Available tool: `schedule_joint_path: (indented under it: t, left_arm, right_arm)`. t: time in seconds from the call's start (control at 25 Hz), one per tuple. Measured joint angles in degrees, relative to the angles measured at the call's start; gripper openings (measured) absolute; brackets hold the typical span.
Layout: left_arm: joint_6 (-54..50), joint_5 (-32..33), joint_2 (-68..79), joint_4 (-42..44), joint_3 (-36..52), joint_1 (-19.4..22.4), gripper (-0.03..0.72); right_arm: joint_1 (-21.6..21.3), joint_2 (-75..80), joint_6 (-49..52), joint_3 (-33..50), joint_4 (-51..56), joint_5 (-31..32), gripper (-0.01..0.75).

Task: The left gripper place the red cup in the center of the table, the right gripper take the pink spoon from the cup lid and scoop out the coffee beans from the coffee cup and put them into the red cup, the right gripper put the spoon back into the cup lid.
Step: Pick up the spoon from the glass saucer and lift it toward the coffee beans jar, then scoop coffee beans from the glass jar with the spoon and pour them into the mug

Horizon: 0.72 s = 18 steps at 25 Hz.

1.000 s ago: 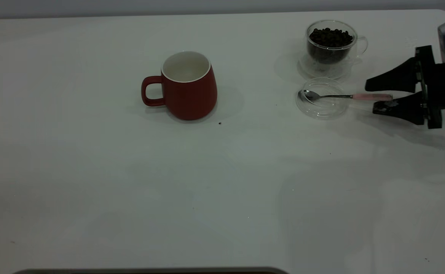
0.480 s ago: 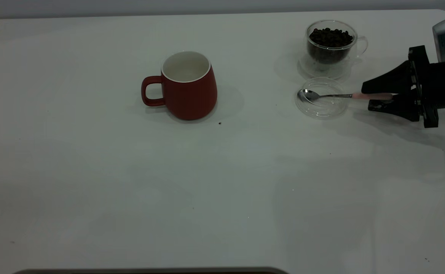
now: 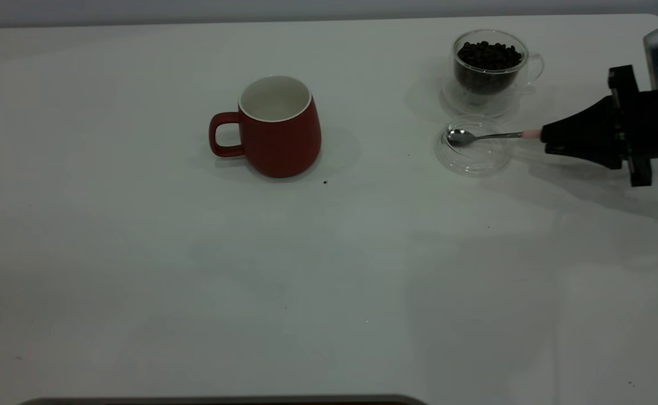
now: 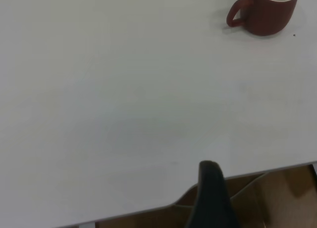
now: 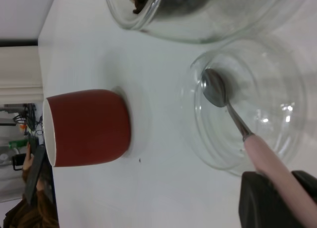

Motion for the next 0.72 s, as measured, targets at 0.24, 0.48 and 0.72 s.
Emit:
schedule_joint_path:
  t: [0.24, 0.48, 0.72]
  left_arm:
    - [0.0, 0.0, 0.0, 0.0, 0.0, 0.0, 0.587]
    - [0.0, 0.0, 0.0, 0.0, 0.0, 0.0, 0.587]
    - [0.0, 0.0, 0.0, 0.0, 0.0, 0.0, 0.587]
  right_arm:
    - [-2.44, -5.6, 2.72, 0.0, -8.44, -0.55, 0.101]
    - [-1.58, -14.13, 7.51, -0.05, -18.64, 2.23, 0.101]
    - [2.4, -18.27, 9.43, -6.38, -18.16, 3.51, 0.101]
